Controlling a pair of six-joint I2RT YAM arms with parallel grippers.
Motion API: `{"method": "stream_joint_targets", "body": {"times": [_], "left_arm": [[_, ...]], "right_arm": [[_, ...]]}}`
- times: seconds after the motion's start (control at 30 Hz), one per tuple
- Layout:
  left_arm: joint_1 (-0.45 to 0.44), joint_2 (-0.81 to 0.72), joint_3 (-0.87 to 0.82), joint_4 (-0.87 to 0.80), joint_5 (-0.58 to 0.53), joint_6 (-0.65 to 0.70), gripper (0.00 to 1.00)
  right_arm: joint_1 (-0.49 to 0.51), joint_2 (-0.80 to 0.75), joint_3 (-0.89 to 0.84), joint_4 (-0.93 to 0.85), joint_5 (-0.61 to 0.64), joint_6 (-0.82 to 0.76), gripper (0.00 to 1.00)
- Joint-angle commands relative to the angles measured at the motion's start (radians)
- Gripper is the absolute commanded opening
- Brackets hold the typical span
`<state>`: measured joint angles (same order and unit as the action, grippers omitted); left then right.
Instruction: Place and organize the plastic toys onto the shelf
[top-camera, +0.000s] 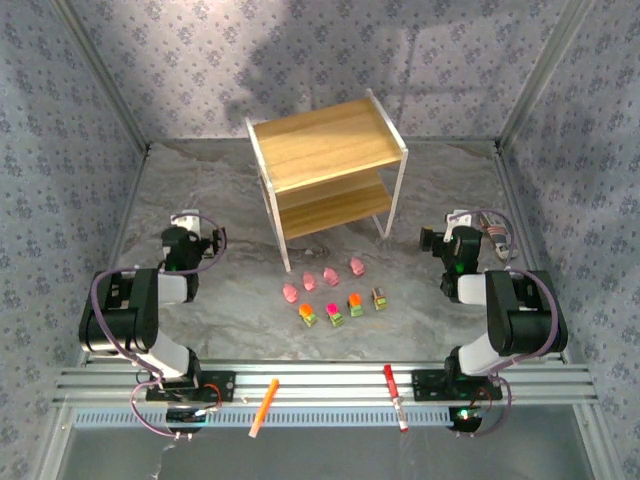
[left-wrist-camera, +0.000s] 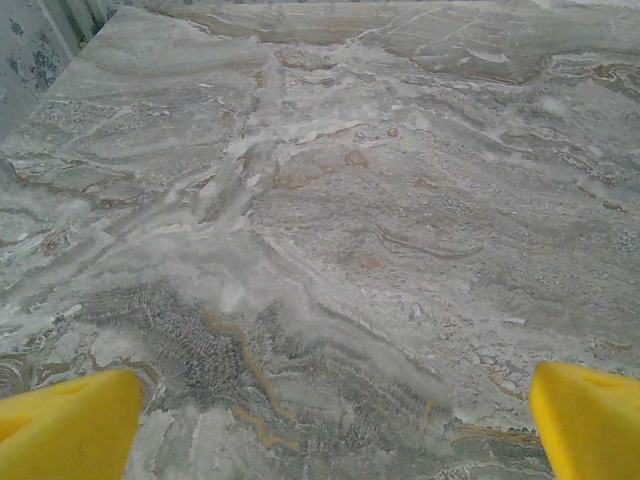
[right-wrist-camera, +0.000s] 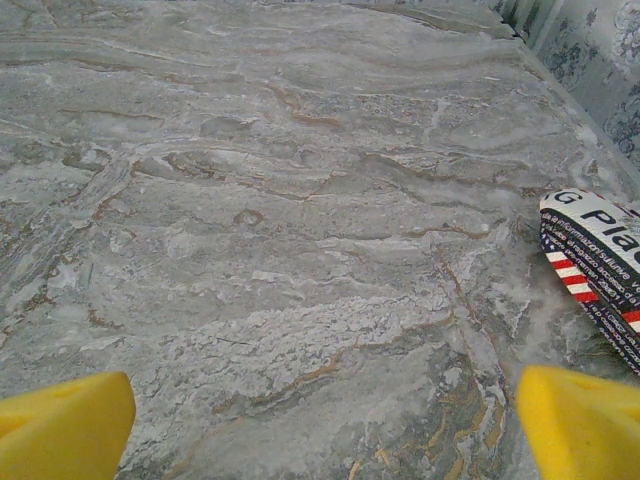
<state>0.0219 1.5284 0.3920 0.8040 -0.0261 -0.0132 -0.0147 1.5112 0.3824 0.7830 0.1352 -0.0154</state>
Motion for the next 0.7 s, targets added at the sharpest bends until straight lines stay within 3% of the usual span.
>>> {"method": "stream_joint_targets", "body": {"times": [0.0, 0.43, 0.67], "left_arm": [[0.008, 0.006, 0.025, 0.003, 0.018, -0.014, 0.99], [-0.035, -0.047, 0.019, -0.025, -0.052, 0.015, 1.0], [-0.182, -0.139, 0.054, -0.183, -0.265, 0.077, 1.0]], "right_arm": [[-0.003, 0.006, 0.007, 0.022, 0.004, 0.014, 1.0], [0.009, -0.005, 0.003, 0.021, 0.033, 0.009, 1.0], [0.041, -0.1, 0.02, -0.084, 0.141, 0.013, 1.0]]}}
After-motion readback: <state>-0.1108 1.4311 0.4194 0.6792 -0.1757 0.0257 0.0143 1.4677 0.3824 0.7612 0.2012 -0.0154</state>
